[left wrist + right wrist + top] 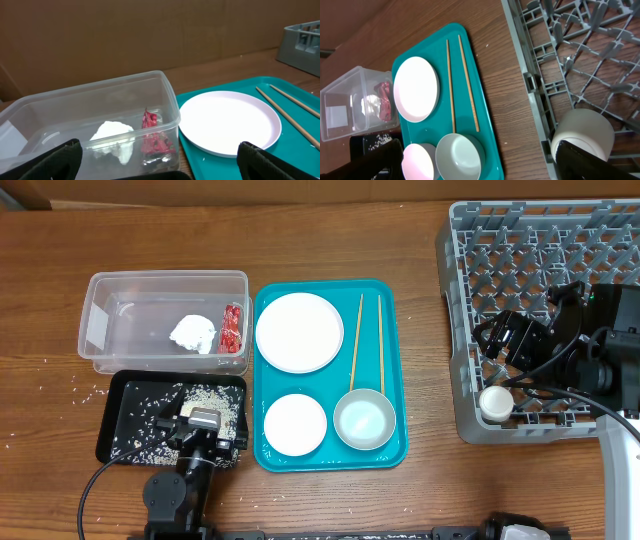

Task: Sort waste into correct bins and load items into the dishwasher
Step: 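Grasp the wooden chopsticks on the teal tray with the right gripper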

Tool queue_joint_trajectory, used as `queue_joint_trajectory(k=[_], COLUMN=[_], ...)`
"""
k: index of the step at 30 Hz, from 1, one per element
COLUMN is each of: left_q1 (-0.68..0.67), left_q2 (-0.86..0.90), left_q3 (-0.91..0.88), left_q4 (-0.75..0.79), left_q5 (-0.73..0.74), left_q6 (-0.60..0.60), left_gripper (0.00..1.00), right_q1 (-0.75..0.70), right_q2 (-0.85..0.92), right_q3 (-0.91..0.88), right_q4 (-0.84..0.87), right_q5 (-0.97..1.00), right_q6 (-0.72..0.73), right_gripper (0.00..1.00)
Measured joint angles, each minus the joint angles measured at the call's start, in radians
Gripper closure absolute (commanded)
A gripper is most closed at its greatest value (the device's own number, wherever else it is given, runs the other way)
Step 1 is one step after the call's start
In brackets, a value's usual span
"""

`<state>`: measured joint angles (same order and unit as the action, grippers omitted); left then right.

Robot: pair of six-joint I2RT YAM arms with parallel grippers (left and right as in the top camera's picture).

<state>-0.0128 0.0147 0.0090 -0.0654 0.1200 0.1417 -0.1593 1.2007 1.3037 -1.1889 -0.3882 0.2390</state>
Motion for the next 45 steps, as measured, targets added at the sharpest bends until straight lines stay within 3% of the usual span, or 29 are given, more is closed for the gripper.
queue_joint_trajectory(k=[12, 17, 22, 26, 31, 34, 38, 45], left_q1=[0.002, 0.002, 0.002, 0.002, 0.002, 0.002, 0.002, 0.002], left_q2=[0.0, 0.0, 0.0, 0.0, 0.0, 0.0, 0.0, 0.0], left_q3=[0.0, 0.0, 0.0, 0.0, 0.0, 0.0, 0.0, 0.0], left_q4=[0.0, 0.0, 0.0, 0.0, 0.0, 0.0, 0.0, 0.0], left_q5=[0.0, 0.0, 0.0, 0.0, 0.0, 0.0, 0.0, 0.0], left_q6=[0.0, 0.0, 0.0, 0.0, 0.0, 0.0, 0.0, 0.0], left_gripper=[0.0, 0.0, 0.0, 0.0, 0.0, 0.0, 0.0, 0.0], right_q1=[0.0, 0.0, 0.018, 0.222, 0.631, 0.691, 0.683, 0.668], right_q2=[0.0, 0.0, 0.001, 0.024, 0.185, 0.304, 0.495, 0.727], right_q3=[0.0, 0.0, 0.0, 0.0, -0.001, -0.002, -0.002, -0.002], right_q4=[0.052, 0.167, 0.163, 0.158, 0.219, 0.315, 0.447, 0.542], right_q5=[-0.005, -0.099, -0.159, -0.134, 0.154, 0.282, 0.352, 0.366], right_q6=[0.02, 0.045, 0.045, 0.039, 0.082, 0.11, 0.169, 0.201], right_gripper=[0.0, 0.0, 0.0, 0.19, 0.24, 0.29, 0.48, 0.51])
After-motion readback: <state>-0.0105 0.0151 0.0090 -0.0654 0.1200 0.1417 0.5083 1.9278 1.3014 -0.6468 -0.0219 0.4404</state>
